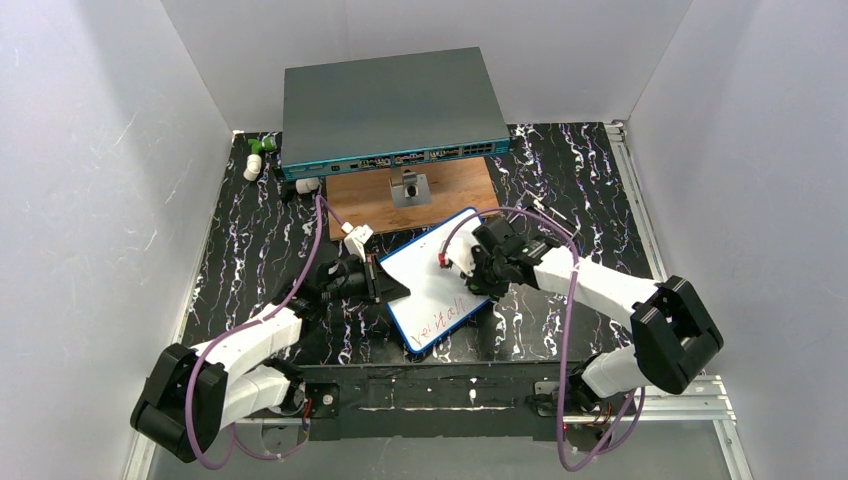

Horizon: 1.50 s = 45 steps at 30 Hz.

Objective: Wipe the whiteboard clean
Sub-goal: Erase the whiteboard at the center of the board.

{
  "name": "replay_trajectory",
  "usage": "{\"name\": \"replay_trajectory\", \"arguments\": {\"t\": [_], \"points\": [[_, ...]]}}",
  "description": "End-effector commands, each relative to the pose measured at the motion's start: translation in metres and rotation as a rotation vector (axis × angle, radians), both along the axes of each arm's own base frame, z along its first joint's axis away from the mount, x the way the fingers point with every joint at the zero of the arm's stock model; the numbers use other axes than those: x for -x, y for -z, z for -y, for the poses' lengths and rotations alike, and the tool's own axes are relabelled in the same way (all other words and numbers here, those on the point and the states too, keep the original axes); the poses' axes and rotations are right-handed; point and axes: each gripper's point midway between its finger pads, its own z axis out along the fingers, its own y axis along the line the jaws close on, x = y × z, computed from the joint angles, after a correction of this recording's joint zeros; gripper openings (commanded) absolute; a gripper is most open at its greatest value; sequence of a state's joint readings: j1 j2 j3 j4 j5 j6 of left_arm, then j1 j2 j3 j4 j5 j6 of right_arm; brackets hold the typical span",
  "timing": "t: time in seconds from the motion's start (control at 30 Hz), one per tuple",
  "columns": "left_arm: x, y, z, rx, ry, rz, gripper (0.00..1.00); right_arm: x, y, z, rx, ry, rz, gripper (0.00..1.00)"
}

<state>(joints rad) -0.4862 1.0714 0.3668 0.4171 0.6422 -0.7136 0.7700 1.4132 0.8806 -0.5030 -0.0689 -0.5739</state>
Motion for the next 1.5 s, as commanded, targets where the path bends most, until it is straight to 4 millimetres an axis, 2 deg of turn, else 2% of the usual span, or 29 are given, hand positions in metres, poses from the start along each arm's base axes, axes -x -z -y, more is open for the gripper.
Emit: {"name": "replay_trajectory", "arguments": {"t": [0.0,0.1,0.23,0.3,0.37,0.43,0.5,0.57,0.63,0.7,0.83,1.0,1.07,1.13,1.2,1.33,1.47], "points": [[0.018,-0.013,0.007,0.044,0.105,0.03,0.0,-0.035,-0.011,0.008,-0.04,0.12,0.095,0.01],[0.018,-0.014,0.007,0.045,0.107,0.035,0.0,-0.02,-0.009,0.002,-0.065,0.078,0.022,0.01],[0.018,-0.014,0.007,0.043,0.105,0.033,0.0,0.018,-0.01,-0.018,-0.112,-0.071,-0.077,0.01],[0.018,-0.013,0.007,0.041,0.104,0.031,0.0,0.027,-0.012,-0.024,-0.122,-0.11,-0.078,0.01],[0.019,-0.013,0.007,0.04,0.104,0.027,0.0,0.016,-0.013,-0.024,-0.113,-0.078,-0.041,0.01],[0.019,-0.014,0.006,0.041,0.101,0.032,0.0,-0.004,-0.015,-0.016,-0.098,0.001,0.021,0.01],[0.019,-0.014,0.006,0.04,0.1,0.033,0.0,-0.03,-0.021,-0.002,-0.099,0.112,0.09,0.01],[0.019,-0.015,0.006,0.041,0.102,0.035,0.0,-0.047,-0.025,0.013,-0.101,0.205,0.123,0.01],[0.019,-0.014,0.006,0.041,0.103,0.034,0.0,-0.055,-0.024,0.023,-0.101,0.248,0.134,0.01],[0.02,-0.015,0.006,0.042,0.107,0.035,0.0,-0.054,-0.022,0.027,-0.09,0.252,0.124,0.01],[0.02,-0.015,0.006,0.042,0.108,0.038,0.0,-0.03,-0.015,0.011,-0.111,0.152,0.034,0.01],[0.019,-0.015,0.005,0.037,0.102,0.04,0.0,0.024,-0.006,-0.016,-0.102,-0.096,-0.083,0.01],[0.019,-0.014,0.005,0.035,0.1,0.04,0.0,0.03,-0.003,-0.017,-0.084,-0.132,-0.085,0.01],[0.019,-0.015,0.004,0.034,0.099,0.043,0.0,0.018,-0.003,-0.013,-0.059,-0.092,-0.039,0.01],[0.02,-0.015,0.004,0.034,0.096,0.045,0.0,-0.004,-0.005,-0.005,-0.051,-0.006,0.018,0.01],[0.019,-0.016,0.004,0.031,0.1,0.046,0.0,-0.048,-0.015,0.028,-0.053,0.209,0.102,0.01],[0.019,-0.017,0.006,0.037,0.106,0.045,0.0,-0.068,-0.02,0.05,-0.037,0.325,0.159,0.01]]}}
